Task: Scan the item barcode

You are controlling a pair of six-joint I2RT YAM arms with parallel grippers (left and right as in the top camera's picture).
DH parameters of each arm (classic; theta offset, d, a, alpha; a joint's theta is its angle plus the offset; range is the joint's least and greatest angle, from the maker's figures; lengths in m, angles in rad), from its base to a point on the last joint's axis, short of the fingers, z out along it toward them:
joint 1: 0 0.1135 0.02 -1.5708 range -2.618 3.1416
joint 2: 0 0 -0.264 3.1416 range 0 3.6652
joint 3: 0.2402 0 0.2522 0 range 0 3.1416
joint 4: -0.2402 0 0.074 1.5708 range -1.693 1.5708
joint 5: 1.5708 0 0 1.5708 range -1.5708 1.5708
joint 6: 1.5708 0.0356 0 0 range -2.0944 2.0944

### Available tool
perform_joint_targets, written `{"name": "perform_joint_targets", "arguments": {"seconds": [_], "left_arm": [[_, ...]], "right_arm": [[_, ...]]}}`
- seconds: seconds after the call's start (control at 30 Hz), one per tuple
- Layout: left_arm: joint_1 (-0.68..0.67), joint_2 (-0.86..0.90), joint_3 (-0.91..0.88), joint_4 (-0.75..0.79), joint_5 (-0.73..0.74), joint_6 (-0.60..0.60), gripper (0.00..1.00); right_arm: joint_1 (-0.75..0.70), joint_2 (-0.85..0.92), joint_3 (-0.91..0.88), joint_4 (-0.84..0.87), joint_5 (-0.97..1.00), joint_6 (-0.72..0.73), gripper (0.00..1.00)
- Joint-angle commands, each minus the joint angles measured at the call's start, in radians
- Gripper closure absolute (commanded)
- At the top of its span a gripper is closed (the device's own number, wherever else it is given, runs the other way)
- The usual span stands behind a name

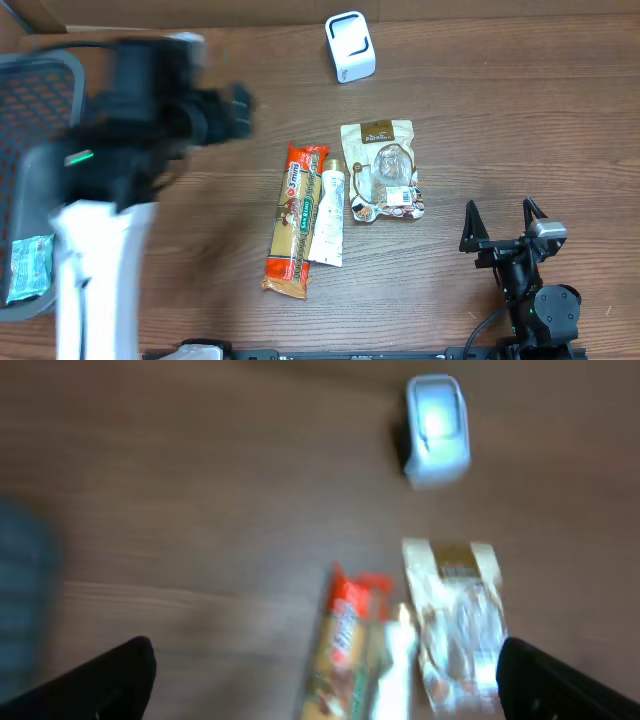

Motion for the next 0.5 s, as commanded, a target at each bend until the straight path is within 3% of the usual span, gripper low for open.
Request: {"name": "perform_joint_targets", "arguments": {"seconds": [0.0, 0.2, 0.27, 0.47], "left_arm": [[0.196, -0.025, 0.141, -0.076, -0.017, 0.037, 0.00], [0.569, -0.032, 0.127, -0.160, 0.014, -0.029, 0.00], [0.633, -0.032, 0.075, -0.153, 0.079, -0.040, 0.00], [0.745, -0.032, -0.146, -0.021, 0.045, -0.080, 0.00]], "right_arm": [[0.004, -0.008, -0.011, 0.002, -0.005, -0.001, 0.00], [0.004, -0.008, -0.011, 0.002, -0.005, -0.001, 0.00], [0.004, -0.008, -0.011, 0.002, -0.005, -0.001, 0.00], [0.004, -0.008, -0.011, 0.002, -0.005, -0.001, 0.00]]}}
